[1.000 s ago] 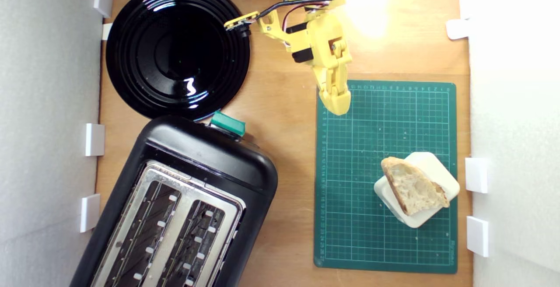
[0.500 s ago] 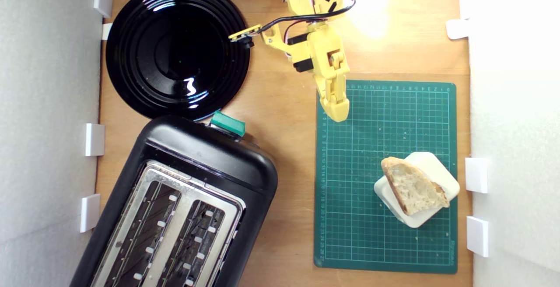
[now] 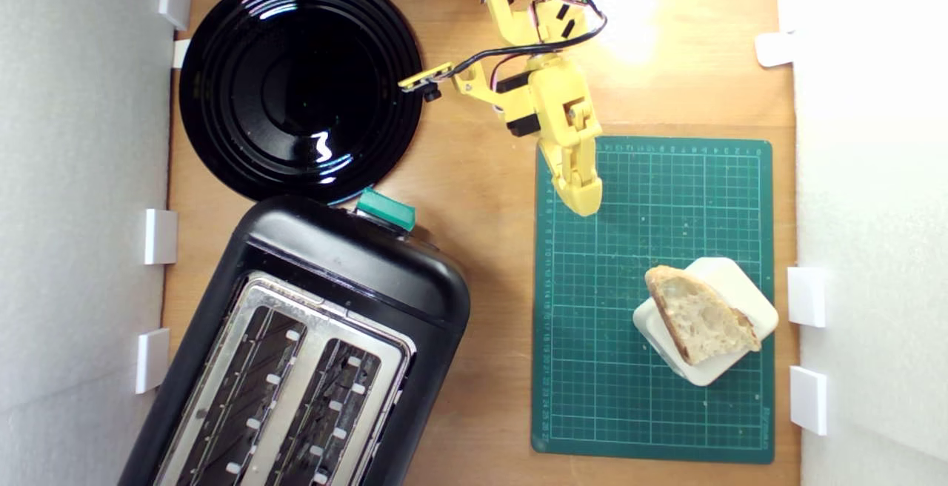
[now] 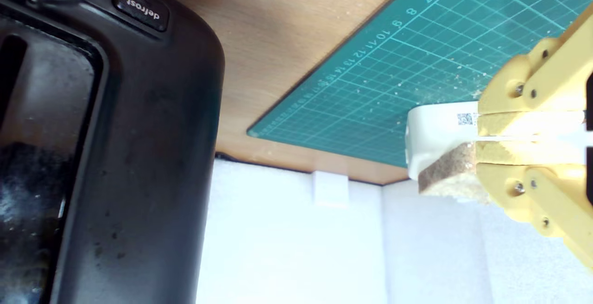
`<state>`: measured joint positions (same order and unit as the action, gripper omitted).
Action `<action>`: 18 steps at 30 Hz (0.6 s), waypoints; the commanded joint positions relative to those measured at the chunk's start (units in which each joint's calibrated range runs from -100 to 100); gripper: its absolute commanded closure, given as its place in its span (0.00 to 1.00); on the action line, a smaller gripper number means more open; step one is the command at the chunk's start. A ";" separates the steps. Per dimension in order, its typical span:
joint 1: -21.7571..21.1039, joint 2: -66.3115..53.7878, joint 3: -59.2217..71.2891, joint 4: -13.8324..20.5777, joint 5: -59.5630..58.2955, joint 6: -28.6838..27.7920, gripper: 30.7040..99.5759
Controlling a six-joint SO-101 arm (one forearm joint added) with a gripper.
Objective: Pick bread and place in toaster
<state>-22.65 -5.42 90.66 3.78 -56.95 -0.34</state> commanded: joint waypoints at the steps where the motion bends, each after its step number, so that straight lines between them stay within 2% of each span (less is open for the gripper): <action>1: -2.41 3.75 -5.10 0.39 -3.20 -0.11 1.00; 13: -4.18 19.73 -14.90 0.21 -10.29 0.52 1.00; 18: -6.11 23.55 -16.26 -0.42 -14.47 3.71 1.00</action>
<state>-27.51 17.68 76.51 3.60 -67.80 1.84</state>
